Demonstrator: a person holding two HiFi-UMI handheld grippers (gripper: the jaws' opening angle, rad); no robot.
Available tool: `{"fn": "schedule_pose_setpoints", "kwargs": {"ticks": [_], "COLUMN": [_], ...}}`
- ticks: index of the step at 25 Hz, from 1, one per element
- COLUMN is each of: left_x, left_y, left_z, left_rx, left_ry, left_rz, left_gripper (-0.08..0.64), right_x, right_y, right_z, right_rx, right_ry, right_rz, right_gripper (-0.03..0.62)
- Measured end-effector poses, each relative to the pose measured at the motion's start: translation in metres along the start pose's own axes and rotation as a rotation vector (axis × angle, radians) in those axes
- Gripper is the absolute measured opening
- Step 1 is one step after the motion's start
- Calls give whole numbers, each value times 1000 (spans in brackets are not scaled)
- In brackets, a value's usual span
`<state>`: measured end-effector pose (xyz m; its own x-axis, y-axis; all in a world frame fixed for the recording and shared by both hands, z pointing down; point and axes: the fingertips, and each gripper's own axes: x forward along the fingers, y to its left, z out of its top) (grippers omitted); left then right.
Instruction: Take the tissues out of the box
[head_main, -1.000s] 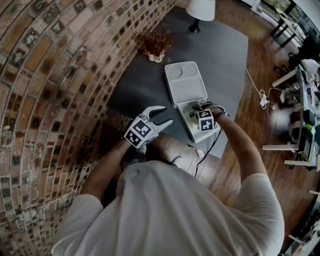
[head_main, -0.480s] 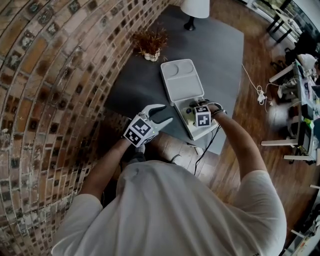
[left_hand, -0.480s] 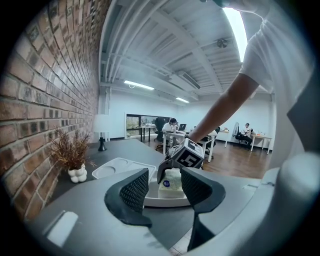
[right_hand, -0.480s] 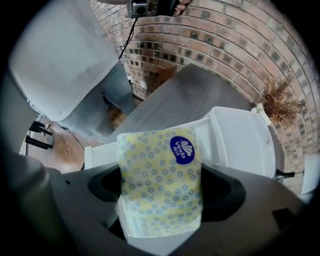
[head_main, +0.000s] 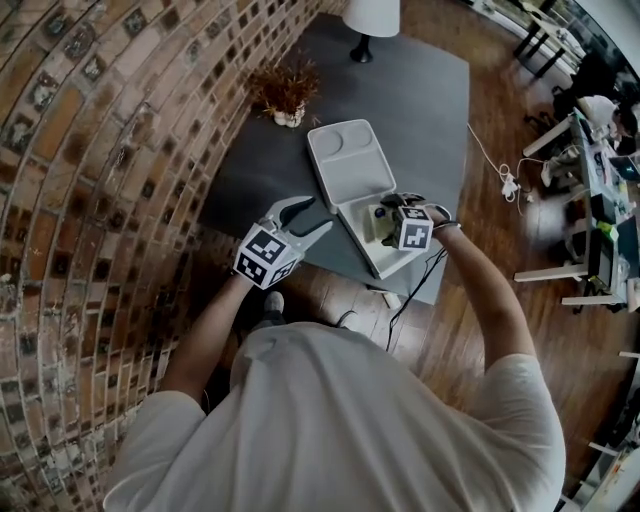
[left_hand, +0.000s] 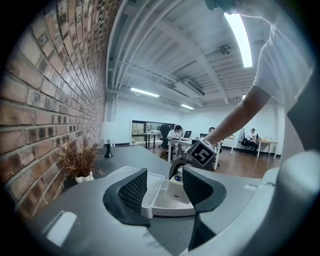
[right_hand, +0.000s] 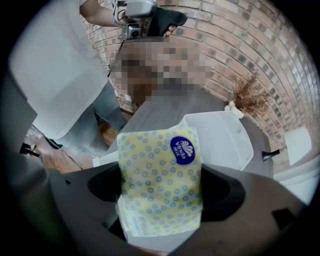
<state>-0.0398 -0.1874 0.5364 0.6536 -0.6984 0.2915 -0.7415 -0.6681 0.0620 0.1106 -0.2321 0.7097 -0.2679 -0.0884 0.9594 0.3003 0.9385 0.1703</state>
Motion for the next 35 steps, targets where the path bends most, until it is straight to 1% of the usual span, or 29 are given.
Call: {"fn": "schedule_pose_setpoints", "kwargs": {"ticks": [2,5,7,9,11,13,16,18,19,21,24,27,31,35], "left_x": [-1,-4,-6,-9,-12,-16,-24,-27,-28,-31,-35,-40,-48,-56], "left_y": [6,18,27,31,31,33,39,44,46,50,56,63,75,80], "left_z": [8,21,30,39,48,59,73,80,82,85,91,99,109,115], "left_rx": [10,31,40,26,4,10,32,25,17,7,10,14,13,-4], "left_ry": [-14,-37,-58,-77,-99,-122,-152,-171,-177,-182,-195,-217,-258,-300], "left_rz": [7,41,65,63,43,45,69,79,80,87,110,142,216,259], "left_gripper": [237,250,253,270,291,291,291,291,291,291,291,292,299,299], "right_x": [-13,-29,-40,-53,-66,-81,-105,-124,-135,-161,-197,-223,-251,-275], "right_y": [-3,-8,-12,-16,-22,-31,-41,-49,-54,-66,-79,-82,-81,-71], "right_z": [4,7,9,14,17,21,28,33,36,45,49,51,55,60], "right_rx": [2,24,77,132,181,234,320,371,403,488,612,688,790,879], "right_ry": [-12,-29,-49,-84,-121,-170,-250,-308,-351,-467,-614,-696,-822,-908], "right_rz": [-33,-79,-101,-132,-187,-244,-320,-385,-426,-519,-646,-743,-854,-948], "right_gripper": [451,451,451,451,451,450,448,448,447,445,443,443,443,443]}}
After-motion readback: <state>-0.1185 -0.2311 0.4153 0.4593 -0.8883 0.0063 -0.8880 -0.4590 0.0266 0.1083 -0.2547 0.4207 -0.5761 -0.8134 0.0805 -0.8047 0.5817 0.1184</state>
